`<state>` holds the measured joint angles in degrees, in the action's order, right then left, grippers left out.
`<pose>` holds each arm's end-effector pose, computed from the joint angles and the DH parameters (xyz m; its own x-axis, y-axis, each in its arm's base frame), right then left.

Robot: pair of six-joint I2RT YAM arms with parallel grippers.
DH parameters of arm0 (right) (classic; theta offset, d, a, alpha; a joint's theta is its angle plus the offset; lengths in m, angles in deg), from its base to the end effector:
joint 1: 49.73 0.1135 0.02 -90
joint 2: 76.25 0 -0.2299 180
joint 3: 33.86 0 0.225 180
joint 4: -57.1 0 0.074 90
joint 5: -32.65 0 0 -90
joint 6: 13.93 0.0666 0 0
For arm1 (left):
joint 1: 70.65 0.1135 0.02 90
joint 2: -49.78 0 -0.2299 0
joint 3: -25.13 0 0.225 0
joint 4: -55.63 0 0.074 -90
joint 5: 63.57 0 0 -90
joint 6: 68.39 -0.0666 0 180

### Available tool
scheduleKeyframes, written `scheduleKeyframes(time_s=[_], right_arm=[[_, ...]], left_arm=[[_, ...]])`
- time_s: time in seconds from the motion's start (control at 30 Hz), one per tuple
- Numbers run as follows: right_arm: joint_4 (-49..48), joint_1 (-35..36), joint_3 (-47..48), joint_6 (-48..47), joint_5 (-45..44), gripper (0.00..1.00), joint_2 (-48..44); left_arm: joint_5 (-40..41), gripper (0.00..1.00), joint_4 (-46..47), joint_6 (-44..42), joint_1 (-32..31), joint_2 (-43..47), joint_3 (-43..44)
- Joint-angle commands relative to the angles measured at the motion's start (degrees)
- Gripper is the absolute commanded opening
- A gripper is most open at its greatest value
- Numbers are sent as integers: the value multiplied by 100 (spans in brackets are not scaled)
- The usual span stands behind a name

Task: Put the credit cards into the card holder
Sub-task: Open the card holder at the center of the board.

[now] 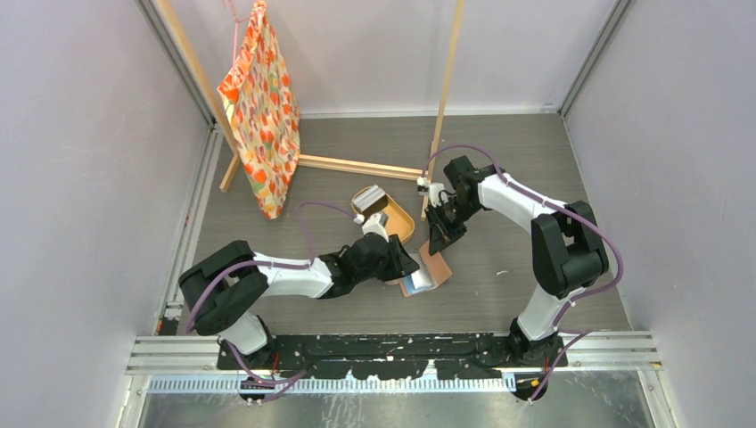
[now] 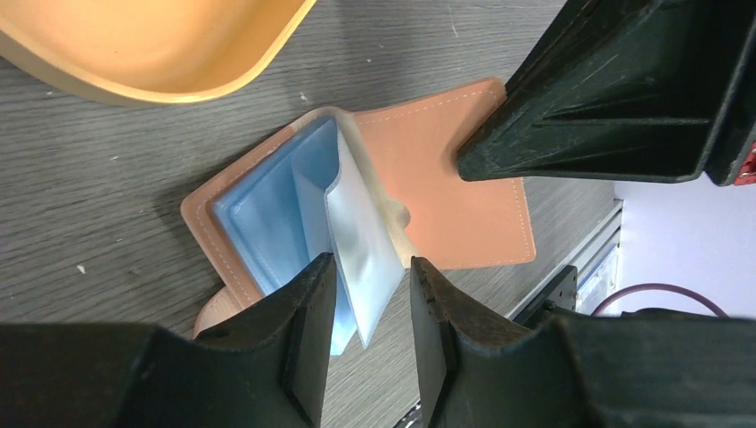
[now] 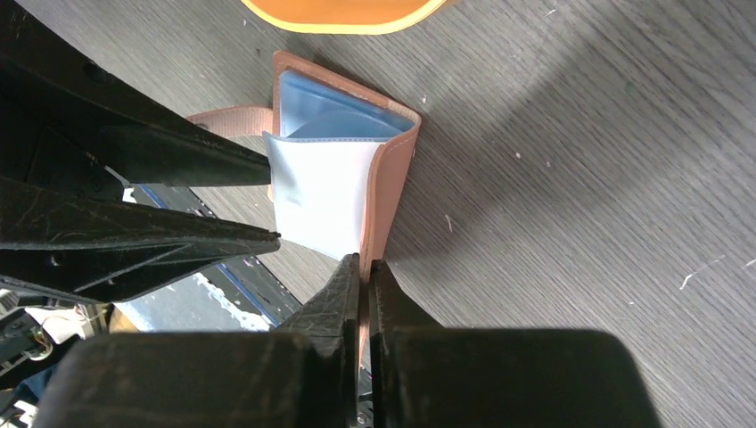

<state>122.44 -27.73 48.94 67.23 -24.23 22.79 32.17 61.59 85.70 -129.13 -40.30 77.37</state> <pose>0.2563 0.1428 0.1492 -0.8467 -0.4809 -0.2278 -0.5243 0.6808 0.5116 0.1715 -0.2668 0.1313 -0.8436 -0.3363 -0.4186 0.1029 0.6639 -0.7407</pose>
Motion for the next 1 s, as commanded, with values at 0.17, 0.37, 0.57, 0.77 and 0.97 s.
scheduleKeyframes(time_s=[0.17,0.37,0.57,0.77,0.97], right_arm=[[74,15,158,-56,115,9,47],[89,16,173,-65,159,9,64],[125,9,184,-83,203,13,50],[152,-10,197,-100,250,17,45],[155,-16,204,-109,265,20,43]], left_arm=[[-207,38,327,-57,3,70,369],[-198,38,170,-113,3,199,405],[-310,38,211,-111,7,64,541],[-331,33,163,-111,5,63,598],[-320,27,172,-110,3,-102,646]])
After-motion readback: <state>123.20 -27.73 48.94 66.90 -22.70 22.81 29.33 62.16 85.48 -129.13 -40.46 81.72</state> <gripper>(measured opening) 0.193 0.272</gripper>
